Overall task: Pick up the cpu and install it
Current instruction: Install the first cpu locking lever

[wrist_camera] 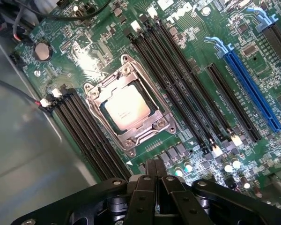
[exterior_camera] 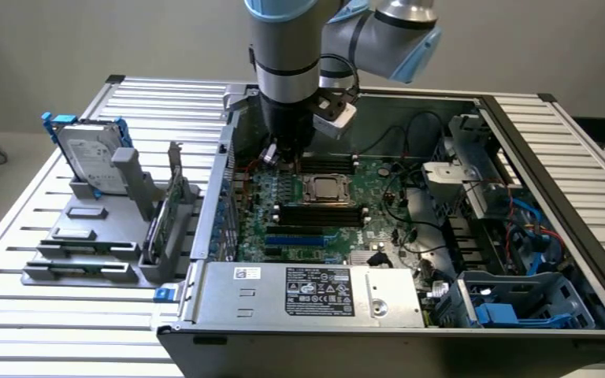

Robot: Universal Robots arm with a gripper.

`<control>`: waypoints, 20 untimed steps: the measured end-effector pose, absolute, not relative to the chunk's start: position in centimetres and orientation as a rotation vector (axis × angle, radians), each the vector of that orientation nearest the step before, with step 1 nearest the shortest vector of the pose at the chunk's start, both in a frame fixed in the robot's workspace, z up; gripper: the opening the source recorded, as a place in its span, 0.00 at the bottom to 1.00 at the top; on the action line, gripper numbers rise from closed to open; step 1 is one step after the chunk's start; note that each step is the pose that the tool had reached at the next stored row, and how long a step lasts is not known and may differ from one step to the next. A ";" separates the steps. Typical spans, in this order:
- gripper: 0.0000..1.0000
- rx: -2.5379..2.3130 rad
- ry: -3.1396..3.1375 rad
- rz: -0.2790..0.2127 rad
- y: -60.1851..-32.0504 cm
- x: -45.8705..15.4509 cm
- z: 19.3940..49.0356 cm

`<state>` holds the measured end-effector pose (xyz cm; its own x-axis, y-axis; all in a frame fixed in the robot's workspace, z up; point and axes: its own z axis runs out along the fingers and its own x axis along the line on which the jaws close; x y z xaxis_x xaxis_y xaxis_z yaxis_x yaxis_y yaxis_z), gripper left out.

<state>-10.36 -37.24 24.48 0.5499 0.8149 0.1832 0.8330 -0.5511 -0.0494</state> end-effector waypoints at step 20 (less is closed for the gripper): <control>0.11 -2.483 -1.767 -0.197 -37.2 -10.5 25.3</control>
<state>-10.45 -37.19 25.34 0.3237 0.9334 0.1552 0.9446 -0.3281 0.0034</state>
